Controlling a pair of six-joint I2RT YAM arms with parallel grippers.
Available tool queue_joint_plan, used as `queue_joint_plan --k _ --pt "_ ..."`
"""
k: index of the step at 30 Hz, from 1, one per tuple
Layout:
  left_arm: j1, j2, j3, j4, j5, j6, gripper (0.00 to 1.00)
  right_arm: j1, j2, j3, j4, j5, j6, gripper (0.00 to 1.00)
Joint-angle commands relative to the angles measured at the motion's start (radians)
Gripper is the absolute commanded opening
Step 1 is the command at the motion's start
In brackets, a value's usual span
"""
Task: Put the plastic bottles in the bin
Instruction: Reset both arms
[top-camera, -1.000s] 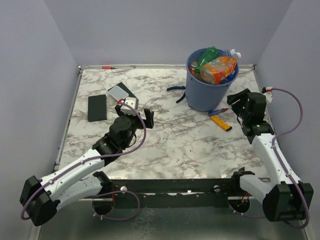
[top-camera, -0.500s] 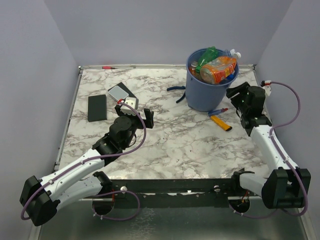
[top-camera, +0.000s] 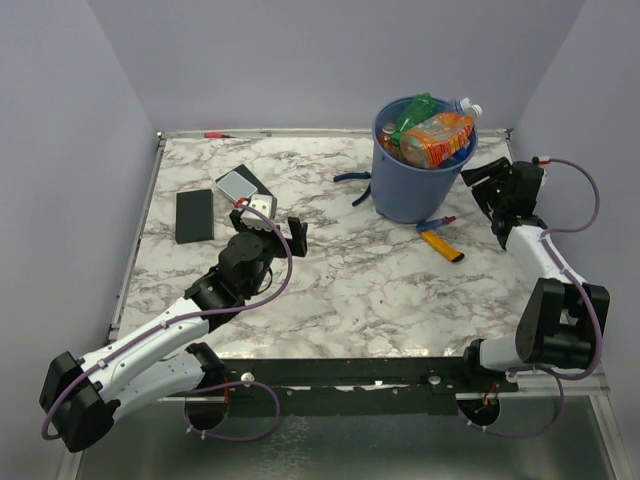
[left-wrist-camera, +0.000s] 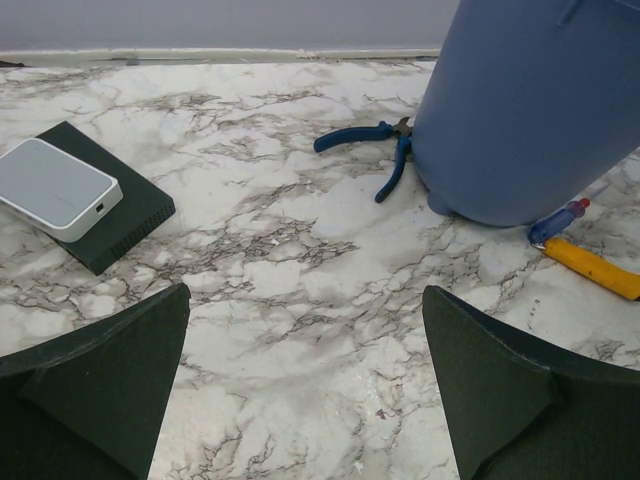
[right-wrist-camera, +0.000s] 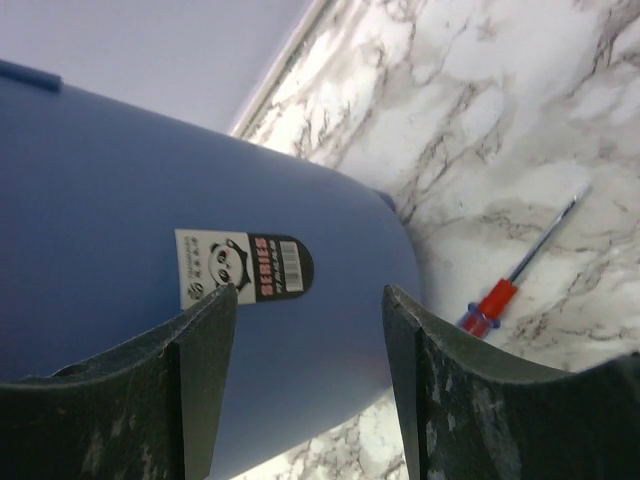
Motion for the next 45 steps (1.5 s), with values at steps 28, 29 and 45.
queue_joint_plan --k 28,29,45 --pt "-0.008 -0.022 0.018 -0.002 -0.224 -0.038 0.99 0.030 -0.532 -0.096 -0.272 0.115 -0.059 0.96" --pt "-0.007 -0.017 0.019 -0.002 -0.248 -0.053 0.99 0.040 -0.581 -0.114 -0.291 0.121 -0.054 0.99" --pt "-0.069 0.225 0.010 0.000 -0.621 0.030 0.99 0.170 -0.765 -0.102 -0.389 0.265 -0.176 1.00"
